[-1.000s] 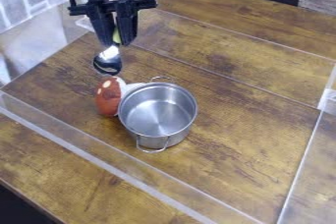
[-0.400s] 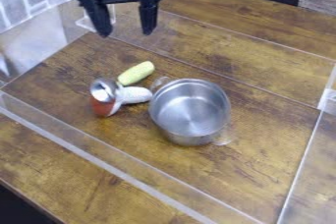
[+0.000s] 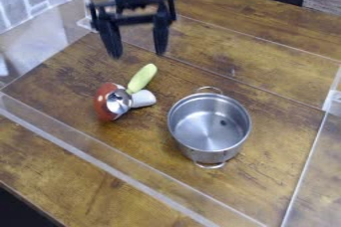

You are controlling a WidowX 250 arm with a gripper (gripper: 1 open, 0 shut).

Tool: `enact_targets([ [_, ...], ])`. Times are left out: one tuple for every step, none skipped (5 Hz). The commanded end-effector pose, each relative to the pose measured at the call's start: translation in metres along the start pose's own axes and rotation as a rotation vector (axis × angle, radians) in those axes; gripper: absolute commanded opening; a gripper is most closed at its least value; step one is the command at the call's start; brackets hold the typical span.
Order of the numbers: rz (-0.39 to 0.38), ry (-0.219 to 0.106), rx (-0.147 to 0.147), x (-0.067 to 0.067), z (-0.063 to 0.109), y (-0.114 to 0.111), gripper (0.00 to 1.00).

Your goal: Move the green spoon to the left

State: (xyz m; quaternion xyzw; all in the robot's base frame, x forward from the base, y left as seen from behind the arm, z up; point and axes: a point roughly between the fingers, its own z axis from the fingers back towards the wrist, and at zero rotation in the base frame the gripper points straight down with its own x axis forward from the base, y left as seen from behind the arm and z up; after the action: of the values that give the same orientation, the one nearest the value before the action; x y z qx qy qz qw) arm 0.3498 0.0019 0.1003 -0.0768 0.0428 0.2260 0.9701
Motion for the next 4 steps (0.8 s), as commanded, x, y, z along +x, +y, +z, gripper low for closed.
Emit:
enact_targets([
  [-0.09, -0.065, -0.036, -0.013, 0.023, -0.025, 1.0],
  [-0.156, -0.044, -0.032, -0.015, 0.017, -0.036, 1.0],
  [-0.129, -0.037, -0.033, -0.009, -0.004, -0.03, 1.0],
  [-0.113, -0.028, -0.035, -0.004, -0.027, -0.025, 1.0],
])
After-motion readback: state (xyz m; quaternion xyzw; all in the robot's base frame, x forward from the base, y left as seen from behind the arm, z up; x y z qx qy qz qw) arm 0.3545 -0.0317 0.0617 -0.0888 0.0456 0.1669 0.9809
